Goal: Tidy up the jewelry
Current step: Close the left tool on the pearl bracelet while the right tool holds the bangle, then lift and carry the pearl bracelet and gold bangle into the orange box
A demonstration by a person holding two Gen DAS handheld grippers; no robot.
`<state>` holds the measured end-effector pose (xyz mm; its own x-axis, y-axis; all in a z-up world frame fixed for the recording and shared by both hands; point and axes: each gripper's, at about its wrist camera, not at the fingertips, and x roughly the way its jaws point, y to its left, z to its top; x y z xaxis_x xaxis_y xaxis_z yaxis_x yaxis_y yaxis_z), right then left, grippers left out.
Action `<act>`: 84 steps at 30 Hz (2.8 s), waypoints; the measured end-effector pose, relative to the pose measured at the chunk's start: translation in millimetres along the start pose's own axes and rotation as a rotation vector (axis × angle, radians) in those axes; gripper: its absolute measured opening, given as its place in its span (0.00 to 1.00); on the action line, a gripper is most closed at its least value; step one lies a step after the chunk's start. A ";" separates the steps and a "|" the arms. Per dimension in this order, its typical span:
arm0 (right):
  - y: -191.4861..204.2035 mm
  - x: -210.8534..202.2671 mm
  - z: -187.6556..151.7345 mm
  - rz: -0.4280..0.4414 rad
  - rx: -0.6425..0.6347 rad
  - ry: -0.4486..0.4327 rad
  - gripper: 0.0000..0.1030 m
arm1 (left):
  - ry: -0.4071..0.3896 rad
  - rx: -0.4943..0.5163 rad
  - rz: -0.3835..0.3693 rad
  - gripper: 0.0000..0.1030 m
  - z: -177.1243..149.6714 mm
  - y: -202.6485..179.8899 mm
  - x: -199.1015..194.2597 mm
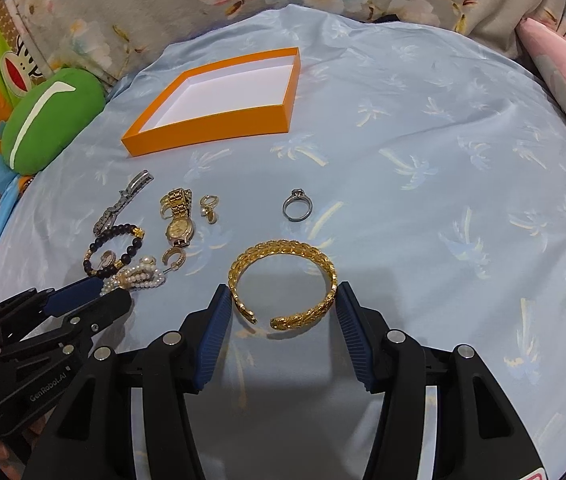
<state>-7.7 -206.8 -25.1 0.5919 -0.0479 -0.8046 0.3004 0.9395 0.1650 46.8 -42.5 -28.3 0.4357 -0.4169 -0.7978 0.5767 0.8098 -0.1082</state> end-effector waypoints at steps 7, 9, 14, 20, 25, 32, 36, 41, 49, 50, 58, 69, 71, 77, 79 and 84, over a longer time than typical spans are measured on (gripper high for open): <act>-5.4 -2.2 0.6 -0.014 0.011 -0.002 0.51 | 0.035 0.092 -0.079 0.37 -12.3 -26.8 -6.0; -8.0 -2.9 0.5 -0.018 0.015 -0.002 0.51 | 0.032 0.080 -0.055 0.38 -13.4 -29.6 -7.4; -12.4 -5.0 1.5 -0.023 0.023 -0.007 0.51 | 0.035 0.045 -0.014 0.38 0.4 -31.2 3.7; -17.0 -8.4 1.2 -0.026 0.028 -0.012 0.51 | 0.020 0.058 0.011 0.36 6.6 -40.0 10.4; -18.1 -8.5 1.1 -0.019 0.022 -0.011 0.51 | 0.026 0.036 -0.016 0.17 7.8 -38.7 10.0; -19.5 -9.4 -3.2 -0.011 0.024 -0.010 0.50 | 0.000 -0.012 -0.031 0.17 7.8 -32.0 -7.6; -14.6 -12.1 -2.4 -0.004 0.009 -0.018 0.50 | -0.019 -0.033 -0.034 0.17 10.8 -27.9 -19.3; -6.5 -14.9 -2.0 0.012 -0.014 -0.022 0.50 | -0.033 -0.057 -0.030 0.17 17.1 -20.9 -27.8; 0.9 1.5 -9.5 0.008 -0.039 0.046 0.55 | -0.013 -0.082 -0.027 0.17 14.4 -11.3 -24.5; 2.2 2.8 -8.9 0.006 -0.041 0.044 0.59 | -0.012 -0.083 -0.028 0.17 14.1 -10.9 -24.0; 9.1 8.3 -5.3 -0.037 -0.080 0.022 0.54 | -0.012 -0.084 -0.022 0.17 13.9 -9.7 -23.1; 10.6 -11.5 22.7 -0.001 -0.067 -0.054 0.54 | -0.057 -0.078 -0.011 0.17 34.5 -4.8 -27.6; 12.6 -12.9 35.3 0.008 -0.071 -0.074 0.54 | -0.074 -0.077 -0.002 0.17 43.9 -0.7 -29.0; 16.7 -1.3 90.9 0.043 -0.064 -0.133 0.54 | -0.139 -0.070 0.047 0.17 94.0 14.0 -22.3; 18.4 8.1 114.1 0.052 -0.064 -0.147 0.54 | -0.155 -0.076 0.063 0.17 115.1 21.0 -14.9; 22.7 42.1 173.2 0.061 -0.062 -0.165 0.54 | -0.175 -0.092 0.104 0.17 172.3 40.8 17.9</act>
<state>153.6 -246.3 43.5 0.7236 -0.0400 -0.6891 0.2162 0.9612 0.1713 197.2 -88.1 55.2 0.6071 -0.3881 -0.6934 0.4604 0.8830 -0.0911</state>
